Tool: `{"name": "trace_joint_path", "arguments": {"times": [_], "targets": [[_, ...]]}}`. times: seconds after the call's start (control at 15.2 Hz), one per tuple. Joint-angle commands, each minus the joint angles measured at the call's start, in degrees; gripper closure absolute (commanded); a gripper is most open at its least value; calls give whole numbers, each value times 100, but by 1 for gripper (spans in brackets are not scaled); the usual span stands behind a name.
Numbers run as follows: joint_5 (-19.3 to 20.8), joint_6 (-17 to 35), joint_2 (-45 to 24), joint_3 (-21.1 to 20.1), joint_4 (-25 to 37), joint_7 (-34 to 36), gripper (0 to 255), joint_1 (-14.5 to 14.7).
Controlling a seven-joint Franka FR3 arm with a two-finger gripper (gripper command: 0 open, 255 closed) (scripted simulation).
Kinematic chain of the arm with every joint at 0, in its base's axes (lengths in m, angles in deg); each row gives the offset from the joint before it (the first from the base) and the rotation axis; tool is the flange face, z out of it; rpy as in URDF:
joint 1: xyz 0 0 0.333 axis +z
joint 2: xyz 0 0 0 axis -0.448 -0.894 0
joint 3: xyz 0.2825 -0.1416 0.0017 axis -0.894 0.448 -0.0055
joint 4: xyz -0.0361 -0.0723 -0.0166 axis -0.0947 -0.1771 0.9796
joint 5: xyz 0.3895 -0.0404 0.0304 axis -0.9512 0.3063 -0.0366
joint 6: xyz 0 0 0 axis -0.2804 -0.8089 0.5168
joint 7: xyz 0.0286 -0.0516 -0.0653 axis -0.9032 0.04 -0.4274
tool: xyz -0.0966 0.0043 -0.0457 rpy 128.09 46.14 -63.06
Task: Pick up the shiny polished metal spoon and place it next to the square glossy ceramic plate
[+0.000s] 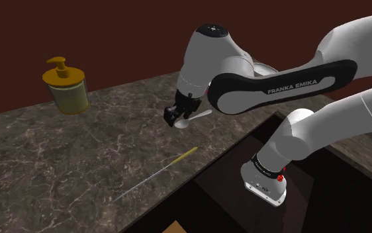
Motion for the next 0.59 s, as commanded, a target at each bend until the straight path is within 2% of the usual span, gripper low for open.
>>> {"name": "trace_joint_path", "arguments": {"times": [0.0,0.26,0.53], "targets": [[-51,-46,238,244,-201,-274,255,33],[-55,-69,733,824,-701,-921,255,24],[71,-96,1141,1391,-1104,-1554,255,-103]]}}
